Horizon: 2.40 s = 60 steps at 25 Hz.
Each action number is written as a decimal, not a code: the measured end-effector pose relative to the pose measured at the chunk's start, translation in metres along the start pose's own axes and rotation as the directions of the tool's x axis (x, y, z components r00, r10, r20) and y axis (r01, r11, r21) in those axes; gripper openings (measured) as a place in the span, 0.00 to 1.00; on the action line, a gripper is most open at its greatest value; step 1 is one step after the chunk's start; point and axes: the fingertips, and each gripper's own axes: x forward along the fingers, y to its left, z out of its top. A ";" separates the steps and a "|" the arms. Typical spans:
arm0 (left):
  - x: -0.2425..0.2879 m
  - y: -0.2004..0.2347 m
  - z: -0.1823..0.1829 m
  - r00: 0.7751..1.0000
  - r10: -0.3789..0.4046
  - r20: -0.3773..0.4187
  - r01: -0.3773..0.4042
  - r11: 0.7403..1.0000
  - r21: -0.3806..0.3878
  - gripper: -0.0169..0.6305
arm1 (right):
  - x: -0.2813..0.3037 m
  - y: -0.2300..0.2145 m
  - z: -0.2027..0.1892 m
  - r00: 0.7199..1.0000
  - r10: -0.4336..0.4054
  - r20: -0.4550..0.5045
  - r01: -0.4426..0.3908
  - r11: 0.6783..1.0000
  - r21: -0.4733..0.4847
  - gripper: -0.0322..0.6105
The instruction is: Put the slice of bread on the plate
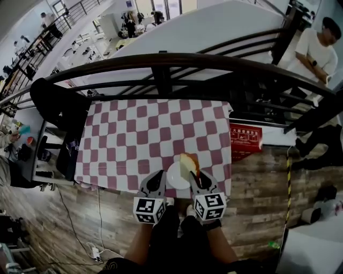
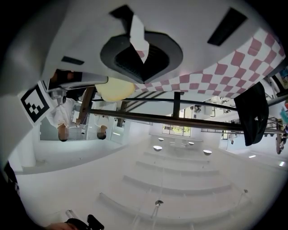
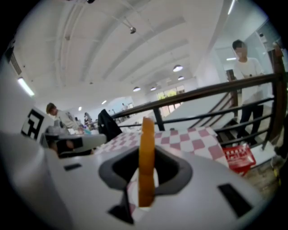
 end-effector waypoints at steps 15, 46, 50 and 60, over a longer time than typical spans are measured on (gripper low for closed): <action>0.014 0.035 -0.078 0.989 -0.025 -0.149 0.006 0.992 -0.125 0.05 | 0.057 0.019 -0.110 0.941 0.071 -0.330 -0.016 0.986 0.166 0.21; 0.041 0.053 -0.080 0.979 -0.047 -0.201 0.020 0.991 -0.132 0.05 | 0.071 -0.053 -0.154 0.775 -0.295 -0.559 0.243 0.955 -0.167 0.53; 0.049 0.046 -0.050 0.987 -0.064 -0.147 0.048 0.993 -0.106 0.05 | 0.065 -0.056 -0.130 0.816 -0.289 -0.501 0.245 0.957 -0.155 0.53; 0.053 0.027 0.037 0.995 -0.100 0.009 0.100 0.995 -0.005 0.05 | 0.057 -0.025 0.013 0.951 -0.249 -0.183 0.210 0.956 -0.207 0.43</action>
